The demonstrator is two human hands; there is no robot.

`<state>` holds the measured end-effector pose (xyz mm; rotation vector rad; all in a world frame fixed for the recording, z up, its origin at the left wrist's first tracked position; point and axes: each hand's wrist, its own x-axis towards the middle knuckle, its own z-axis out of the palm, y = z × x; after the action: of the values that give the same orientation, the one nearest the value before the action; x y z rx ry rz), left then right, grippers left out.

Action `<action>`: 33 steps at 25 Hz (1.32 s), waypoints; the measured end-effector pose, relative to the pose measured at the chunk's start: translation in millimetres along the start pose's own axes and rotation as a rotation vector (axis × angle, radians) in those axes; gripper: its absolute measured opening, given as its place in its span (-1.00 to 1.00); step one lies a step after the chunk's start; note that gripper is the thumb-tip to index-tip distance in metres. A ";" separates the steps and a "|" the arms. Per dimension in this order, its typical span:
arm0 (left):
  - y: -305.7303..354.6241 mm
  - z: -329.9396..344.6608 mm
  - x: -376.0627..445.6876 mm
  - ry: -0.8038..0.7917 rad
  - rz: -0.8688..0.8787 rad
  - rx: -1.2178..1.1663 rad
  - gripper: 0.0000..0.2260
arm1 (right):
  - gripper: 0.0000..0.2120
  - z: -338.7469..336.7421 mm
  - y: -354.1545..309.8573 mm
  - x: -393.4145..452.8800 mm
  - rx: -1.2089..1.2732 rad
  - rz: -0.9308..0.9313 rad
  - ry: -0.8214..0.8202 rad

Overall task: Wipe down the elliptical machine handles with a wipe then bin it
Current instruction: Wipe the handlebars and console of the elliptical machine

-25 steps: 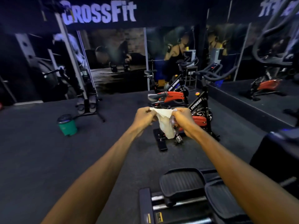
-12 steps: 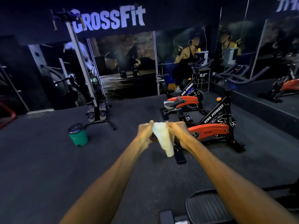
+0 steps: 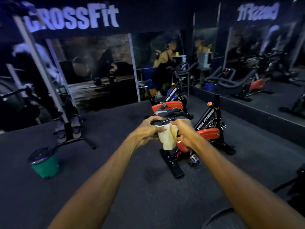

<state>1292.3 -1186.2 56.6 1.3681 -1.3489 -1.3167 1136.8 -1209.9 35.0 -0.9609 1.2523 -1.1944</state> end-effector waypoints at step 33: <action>223.7 347.2 557.5 -0.564 0.909 0.151 -0.74 | -0.71 -286.7 -190.3 383.0 0.404 -0.468 0.505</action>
<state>856.3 -1718.5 146.0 0.3101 -2.1253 -0.9719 803.2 -1592.0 123.8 -0.6830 1.1206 -2.0651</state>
